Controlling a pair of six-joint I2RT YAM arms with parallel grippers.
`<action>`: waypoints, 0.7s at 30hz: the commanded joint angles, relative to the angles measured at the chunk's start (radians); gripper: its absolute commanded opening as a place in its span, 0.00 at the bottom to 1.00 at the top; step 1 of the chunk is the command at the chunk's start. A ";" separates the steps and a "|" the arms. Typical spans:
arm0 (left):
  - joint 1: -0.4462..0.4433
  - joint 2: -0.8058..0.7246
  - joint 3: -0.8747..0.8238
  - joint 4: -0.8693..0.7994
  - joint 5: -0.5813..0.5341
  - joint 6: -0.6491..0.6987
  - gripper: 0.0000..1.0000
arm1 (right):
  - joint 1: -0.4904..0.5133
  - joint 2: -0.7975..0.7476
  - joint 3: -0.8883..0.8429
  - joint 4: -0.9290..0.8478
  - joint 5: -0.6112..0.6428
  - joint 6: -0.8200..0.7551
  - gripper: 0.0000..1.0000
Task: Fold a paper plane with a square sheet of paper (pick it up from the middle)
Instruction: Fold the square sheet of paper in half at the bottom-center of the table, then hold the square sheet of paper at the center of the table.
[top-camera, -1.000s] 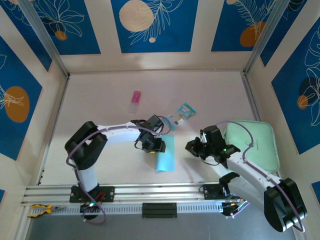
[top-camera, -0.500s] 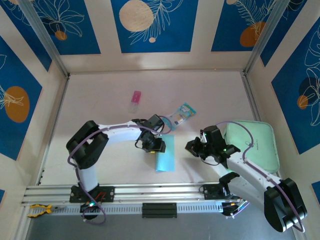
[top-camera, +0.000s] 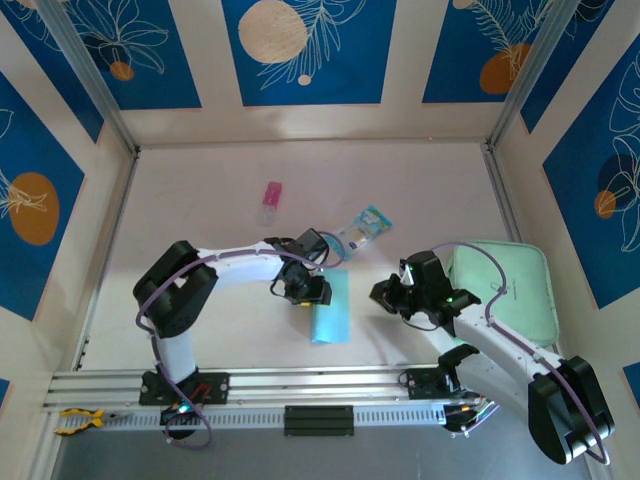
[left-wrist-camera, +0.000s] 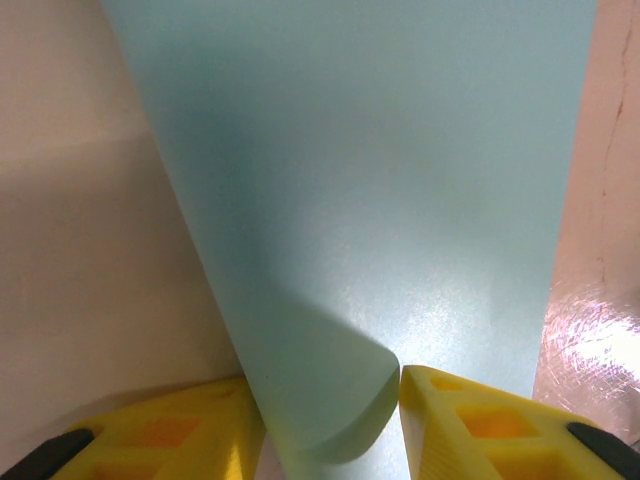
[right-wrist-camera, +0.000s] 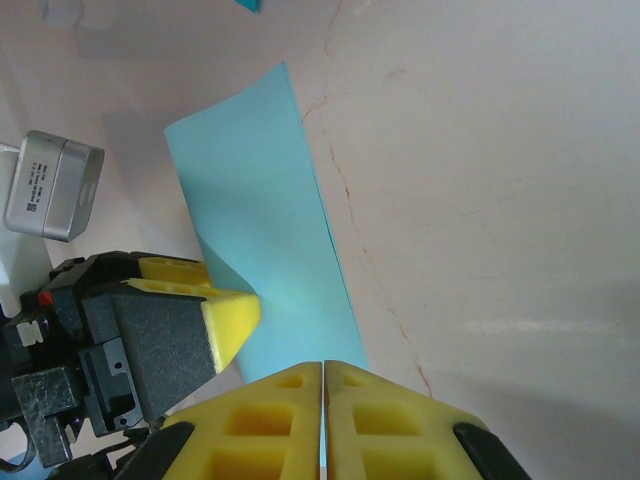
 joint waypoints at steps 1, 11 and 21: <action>0.000 0.048 -0.002 0.005 -0.052 0.022 0.43 | 0.005 -0.006 0.004 0.010 -0.029 0.001 0.11; 0.000 0.051 -0.002 0.007 -0.048 0.023 0.43 | 0.096 0.090 0.070 0.047 0.012 -0.035 0.04; 0.001 0.052 0.003 0.007 -0.049 0.023 0.41 | 0.151 0.178 0.101 0.046 0.084 -0.016 0.02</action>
